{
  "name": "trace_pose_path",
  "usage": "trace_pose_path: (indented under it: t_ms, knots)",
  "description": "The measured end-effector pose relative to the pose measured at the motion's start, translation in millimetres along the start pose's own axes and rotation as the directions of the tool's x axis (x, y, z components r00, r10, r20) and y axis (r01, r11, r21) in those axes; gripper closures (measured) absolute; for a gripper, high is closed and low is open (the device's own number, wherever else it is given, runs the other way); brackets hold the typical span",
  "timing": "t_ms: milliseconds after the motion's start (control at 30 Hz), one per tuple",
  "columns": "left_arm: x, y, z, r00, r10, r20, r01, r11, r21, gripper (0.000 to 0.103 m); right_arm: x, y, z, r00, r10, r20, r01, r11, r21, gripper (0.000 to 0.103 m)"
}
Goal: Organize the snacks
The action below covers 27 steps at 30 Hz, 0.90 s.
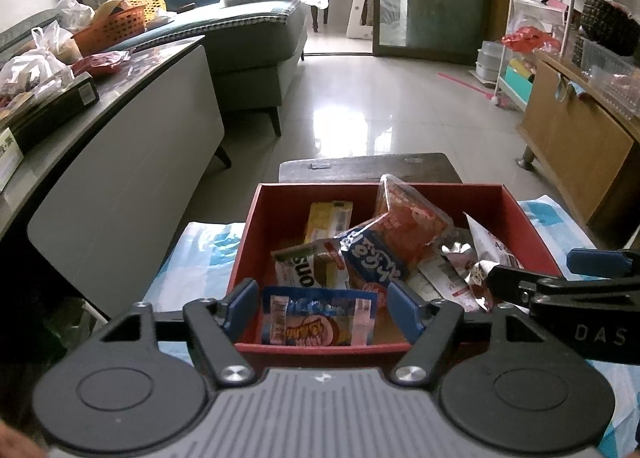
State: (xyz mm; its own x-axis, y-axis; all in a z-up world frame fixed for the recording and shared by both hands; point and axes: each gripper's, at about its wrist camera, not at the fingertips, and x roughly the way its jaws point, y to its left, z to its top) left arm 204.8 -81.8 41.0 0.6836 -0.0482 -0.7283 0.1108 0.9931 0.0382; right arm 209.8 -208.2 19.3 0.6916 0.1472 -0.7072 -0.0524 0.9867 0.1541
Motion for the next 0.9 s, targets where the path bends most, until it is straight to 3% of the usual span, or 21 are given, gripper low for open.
trace_pose_path:
  t_ms: [900]
  knots:
    - [-34.8,11.4,-36.2,1.0,-0.018,-0.022,0.018,1.0,-0.02,0.035,-45.2,16.1,-35.5,1.0,0.008,0.016,-0.009,1.0,0.01,0.007]
